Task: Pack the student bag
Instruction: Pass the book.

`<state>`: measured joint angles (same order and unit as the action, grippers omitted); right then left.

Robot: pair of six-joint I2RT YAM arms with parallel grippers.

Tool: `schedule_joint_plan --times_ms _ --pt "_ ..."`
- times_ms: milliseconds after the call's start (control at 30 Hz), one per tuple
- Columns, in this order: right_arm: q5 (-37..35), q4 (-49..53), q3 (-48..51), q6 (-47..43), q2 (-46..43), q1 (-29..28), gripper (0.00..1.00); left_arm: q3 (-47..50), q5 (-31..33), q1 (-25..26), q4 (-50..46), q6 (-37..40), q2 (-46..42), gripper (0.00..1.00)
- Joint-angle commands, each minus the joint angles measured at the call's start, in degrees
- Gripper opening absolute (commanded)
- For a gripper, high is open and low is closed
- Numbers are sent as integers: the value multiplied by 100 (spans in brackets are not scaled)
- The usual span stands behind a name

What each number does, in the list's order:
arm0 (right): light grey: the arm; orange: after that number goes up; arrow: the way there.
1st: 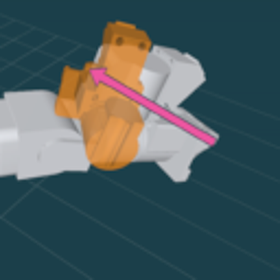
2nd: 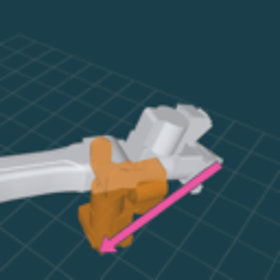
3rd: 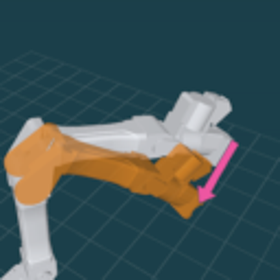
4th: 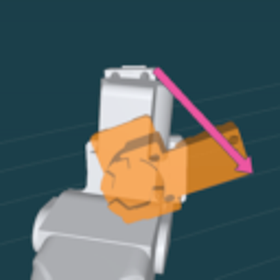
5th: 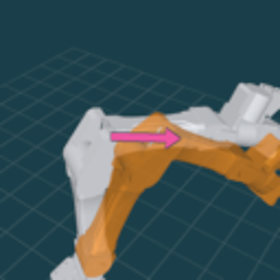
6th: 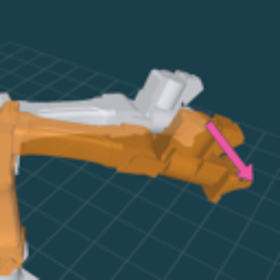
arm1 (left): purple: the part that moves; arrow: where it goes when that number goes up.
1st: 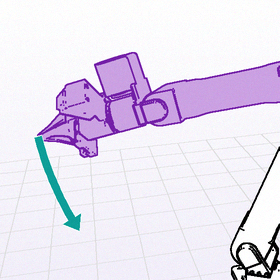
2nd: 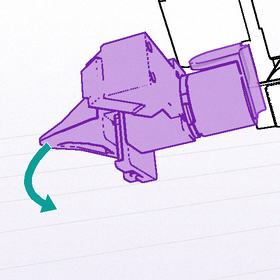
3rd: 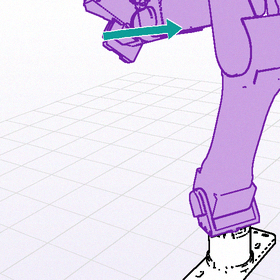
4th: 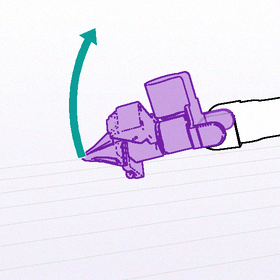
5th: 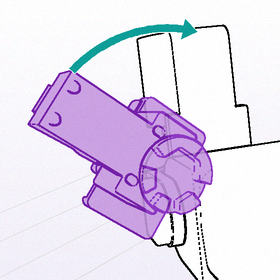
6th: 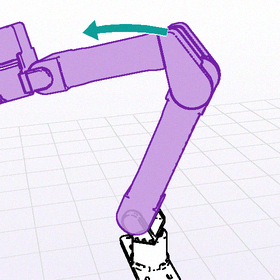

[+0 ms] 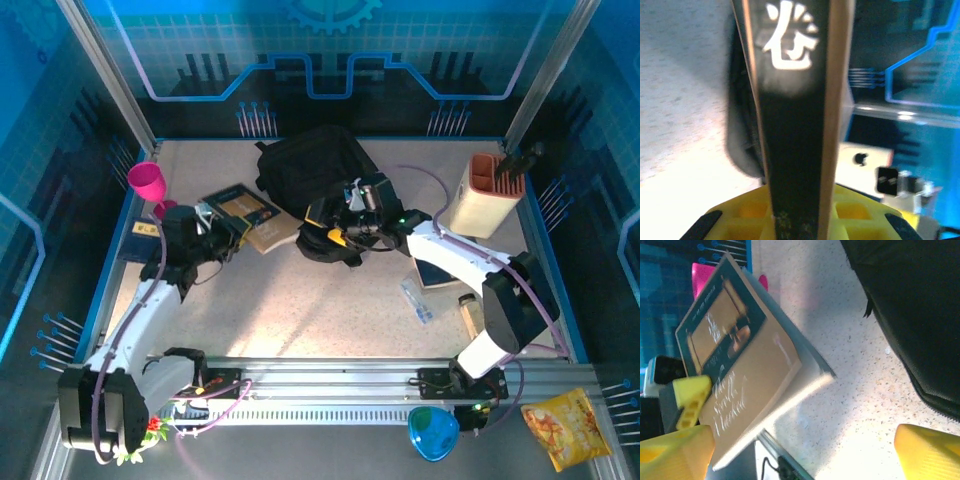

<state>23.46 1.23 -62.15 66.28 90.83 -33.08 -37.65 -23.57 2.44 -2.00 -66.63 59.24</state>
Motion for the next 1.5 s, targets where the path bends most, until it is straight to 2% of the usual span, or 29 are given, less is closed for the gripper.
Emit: schedule_joint_plan --times_ms 0,167,467,567,700,900,1000,1200,1333,1467 --pt "579 -1458 342 1558 13 90 99 -354 130 209 1304 -817 375 2" --pt "636 -2213 197 2428 384 45 100 -621 443 591 1796 -929 864 2" --pt "-120 -1736 112 2995 478 -143 100 -538 787 894 2445 -1176 1075 2" --pt "-273 -1813 -18 3180 616 -213 93 -468 912 988 2589 -1268 1081 2" --pt "-548 -1949 -258 3352 849 -329 78 -408 1050 1078 2787 -1368 1109 2" --pt "-916 -2100 -397 3469 919 -410 61 -365 1248 1193 2938 -1403 1116 2" --pt "-1002 -2188 -410 3421 885 -376 43 -361 1309 1206 2758 -1513 1124 4" --pt "-1301 -1707 -388 2670 535 -189 19 -420 1399 1215 2148 -1279 1015 18" --pt "-1694 -1153 -279 1831 15 72 11 -845 1228 1245 1149 -491 1123 47" --pt "-1915 -718 -88 1022 -577 471 9 -1446 1122 1479 22 692 1506 64"
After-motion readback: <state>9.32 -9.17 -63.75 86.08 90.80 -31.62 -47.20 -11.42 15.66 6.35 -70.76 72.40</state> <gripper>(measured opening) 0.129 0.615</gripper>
